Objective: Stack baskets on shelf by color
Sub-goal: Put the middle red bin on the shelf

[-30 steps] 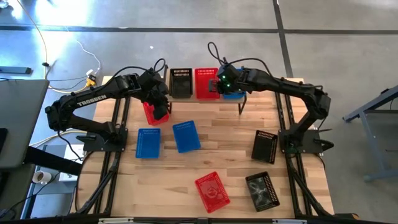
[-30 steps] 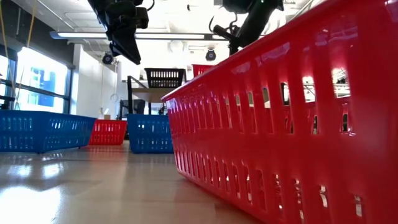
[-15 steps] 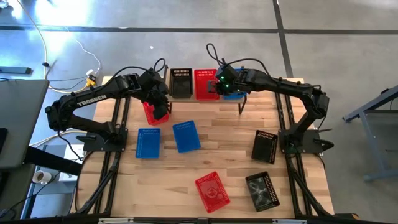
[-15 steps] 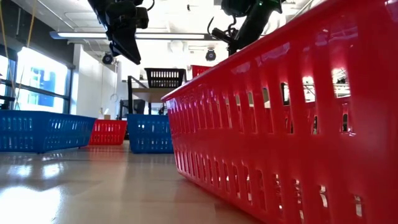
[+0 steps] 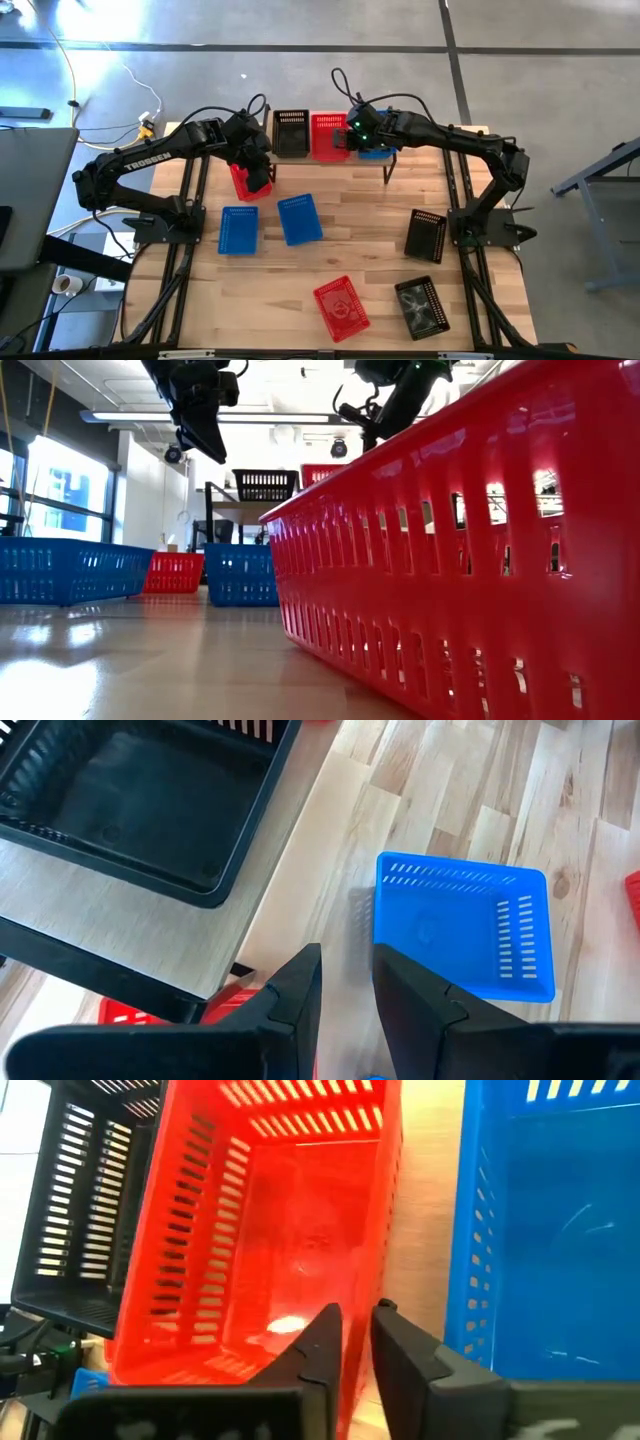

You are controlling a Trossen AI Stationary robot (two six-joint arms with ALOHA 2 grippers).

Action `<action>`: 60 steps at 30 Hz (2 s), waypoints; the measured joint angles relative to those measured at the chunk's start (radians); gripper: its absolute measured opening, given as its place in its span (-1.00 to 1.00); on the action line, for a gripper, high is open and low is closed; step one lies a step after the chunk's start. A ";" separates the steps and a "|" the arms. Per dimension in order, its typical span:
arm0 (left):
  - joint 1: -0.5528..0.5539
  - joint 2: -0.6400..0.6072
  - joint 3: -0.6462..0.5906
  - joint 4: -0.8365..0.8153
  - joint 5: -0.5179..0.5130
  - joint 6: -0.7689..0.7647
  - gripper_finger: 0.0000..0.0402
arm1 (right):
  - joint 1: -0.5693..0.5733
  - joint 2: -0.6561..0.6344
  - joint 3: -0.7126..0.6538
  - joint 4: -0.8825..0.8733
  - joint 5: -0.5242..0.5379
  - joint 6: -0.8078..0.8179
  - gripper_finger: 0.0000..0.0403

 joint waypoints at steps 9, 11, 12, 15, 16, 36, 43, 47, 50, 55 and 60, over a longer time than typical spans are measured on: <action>0.000 0.000 0.000 0.000 0.000 0.002 -0.58 | 0.000 -0.001 0.012 -0.019 0.040 -0.007 -0.65; 0.000 0.000 0.000 0.000 0.000 0.002 -0.58 | 0.003 -0.002 0.041 -0.037 0.058 -0.028 -0.67; 0.000 0.000 0.000 0.000 0.000 0.001 -0.58 | 0.002 -0.003 0.056 -0.051 0.058 -0.045 -0.68; 0.000 0.000 0.000 0.000 0.000 0.002 -0.58 | 0.003 -0.006 0.083 -0.071 0.058 -0.077 -0.73; 0.000 0.000 0.000 0.000 0.000 0.001 -0.58 | 0.003 -0.005 0.089 -0.076 0.059 -0.082 -0.74; 0.000 0.000 0.000 0.001 0.000 -0.001 -0.58 | 0.045 0.010 0.102 -0.015 0.080 -0.315 -0.97; 0.000 0.000 0.000 0.003 0.002 -0.048 -0.58 | 0.015 0.017 0.111 0.026 0.000 -0.529 -0.99; 0.000 0.000 0.000 0.012 0.002 -0.079 -0.58 | -0.004 0.025 0.111 0.006 -0.012 -0.548 -1.00; 0.000 0.000 0.000 0.021 0.002 -0.098 -0.58 | -0.016 0.028 0.111 -0.024 -0.016 -0.570 -1.00; 0.000 0.000 0.000 0.025 0.001 -0.118 -0.58 | -0.023 0.040 0.111 -0.033 -0.045 -0.588 -1.00; 0.000 0.000 0.000 0.026 0.000 -0.119 -0.58 | -0.024 0.049 0.111 -0.062 -0.053 -0.595 -1.00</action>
